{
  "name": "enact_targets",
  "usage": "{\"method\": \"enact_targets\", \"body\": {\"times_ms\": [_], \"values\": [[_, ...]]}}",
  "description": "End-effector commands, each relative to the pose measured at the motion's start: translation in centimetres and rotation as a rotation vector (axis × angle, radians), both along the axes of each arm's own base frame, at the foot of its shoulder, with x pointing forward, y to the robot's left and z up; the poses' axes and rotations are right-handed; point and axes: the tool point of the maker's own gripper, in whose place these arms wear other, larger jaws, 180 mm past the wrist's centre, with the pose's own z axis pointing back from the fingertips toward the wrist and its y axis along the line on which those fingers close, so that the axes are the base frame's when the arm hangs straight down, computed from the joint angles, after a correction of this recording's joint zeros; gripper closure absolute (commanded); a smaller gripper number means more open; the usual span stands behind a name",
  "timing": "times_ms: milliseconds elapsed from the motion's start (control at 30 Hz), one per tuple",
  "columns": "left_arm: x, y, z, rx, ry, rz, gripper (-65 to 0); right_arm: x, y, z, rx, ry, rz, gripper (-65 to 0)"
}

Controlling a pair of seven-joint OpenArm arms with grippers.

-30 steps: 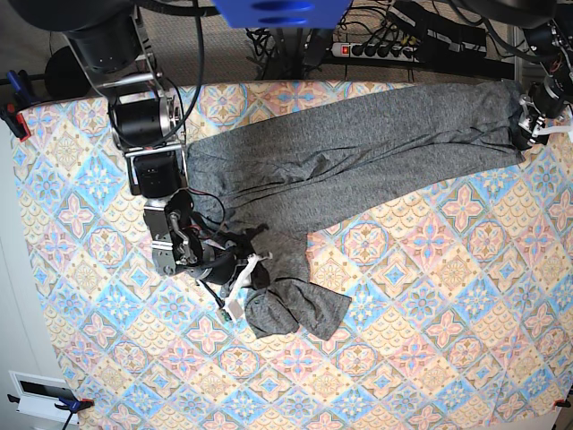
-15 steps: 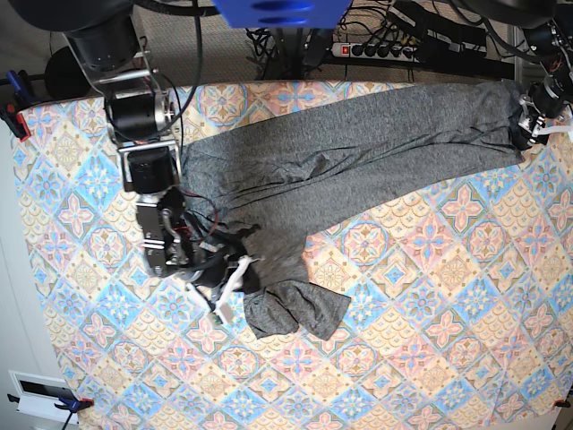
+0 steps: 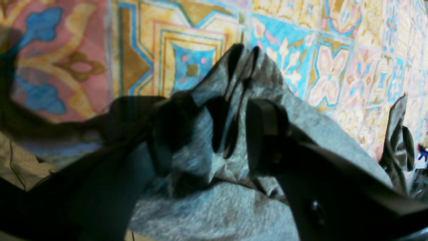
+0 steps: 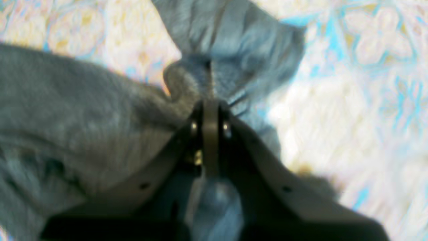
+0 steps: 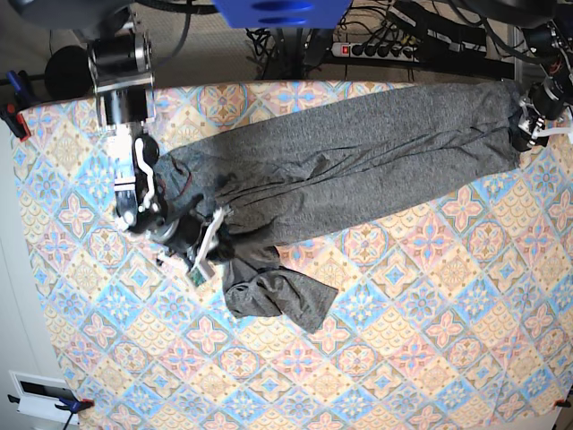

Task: Layout the t-shirt on the table in an organized manner, then fold the t-shirt properly
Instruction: 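Lift the grasped sleeve with the right gripper and fold it onto the strip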

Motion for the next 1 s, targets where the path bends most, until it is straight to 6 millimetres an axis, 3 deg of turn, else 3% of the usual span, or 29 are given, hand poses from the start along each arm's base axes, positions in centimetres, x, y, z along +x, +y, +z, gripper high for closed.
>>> {"method": "enact_targets", "body": {"times_ms": [0, 300, 600, 967], "values": [[0.5, 0.6, 1.0, 0.019, -0.017, -0.011, -32.4, 0.6, 0.4, 2.5, 0.031, -0.078, 0.022, 0.0], [0.6, 0.5, 0.9, 0.017, -0.016, -0.016, -32.4, -5.4, 2.4, 3.5, 0.05, -0.118, 0.089, 0.0], [0.6, 0.5, 0.9, 0.017, -0.016, -0.016, -32.4, -9.7, 4.3, 5.4, 0.082, -0.157, 0.141, 0.0], [0.6, 0.5, 0.9, 0.017, -0.016, -0.016, -32.4, -14.3, 5.3, 3.0, 0.104, -0.053, 0.164, 0.0]]}}
